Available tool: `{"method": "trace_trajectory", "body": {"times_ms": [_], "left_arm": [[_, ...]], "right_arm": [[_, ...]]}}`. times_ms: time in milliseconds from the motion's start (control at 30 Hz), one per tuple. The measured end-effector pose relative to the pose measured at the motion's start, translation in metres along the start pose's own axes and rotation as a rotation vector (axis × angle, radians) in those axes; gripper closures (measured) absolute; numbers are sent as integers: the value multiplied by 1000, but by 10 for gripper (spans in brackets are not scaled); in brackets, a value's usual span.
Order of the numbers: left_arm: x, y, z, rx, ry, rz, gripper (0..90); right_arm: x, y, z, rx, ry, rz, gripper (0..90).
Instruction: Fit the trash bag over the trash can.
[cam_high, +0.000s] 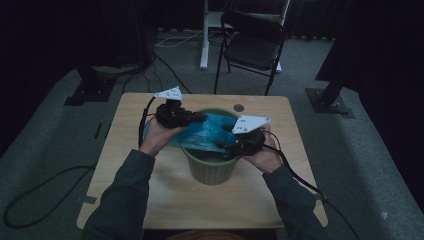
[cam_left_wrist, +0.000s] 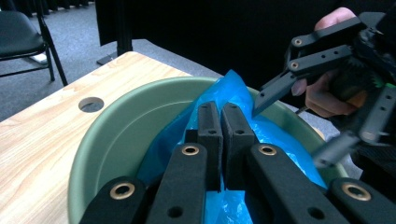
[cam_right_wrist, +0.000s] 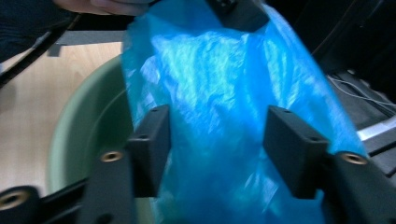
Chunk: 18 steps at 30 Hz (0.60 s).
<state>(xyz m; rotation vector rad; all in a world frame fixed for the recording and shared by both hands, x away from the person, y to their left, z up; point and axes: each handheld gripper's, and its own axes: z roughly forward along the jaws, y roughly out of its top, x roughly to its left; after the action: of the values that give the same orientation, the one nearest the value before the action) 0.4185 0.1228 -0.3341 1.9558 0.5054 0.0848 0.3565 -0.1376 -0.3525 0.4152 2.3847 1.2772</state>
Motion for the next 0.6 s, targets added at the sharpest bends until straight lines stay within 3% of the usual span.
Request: {"method": "trace_trajectory", "body": {"times_ms": [33,67,133,233,433,600], "left_arm": [[0,0,0,-1,-3,1,873],[0,0,0,-1,-3,1,868],[0,0,0,6,-11,2,842],[0,-1,-4,10,-1,8,753],[2,-4,-32,-38,37,-2,699],[4,-12,-53,-51,76,-11,697]], "right_arm": [[-1,0,1,-1,0,3,561],[-1,0,1,-1,0,3,561],[-2,0,0,0,-6,10,722],[-4,0,-2,1,-13,16,809],[-10,-1,-11,-13,-17,36,878],[-20,-7,-20,-36,-11,86,898]]}}
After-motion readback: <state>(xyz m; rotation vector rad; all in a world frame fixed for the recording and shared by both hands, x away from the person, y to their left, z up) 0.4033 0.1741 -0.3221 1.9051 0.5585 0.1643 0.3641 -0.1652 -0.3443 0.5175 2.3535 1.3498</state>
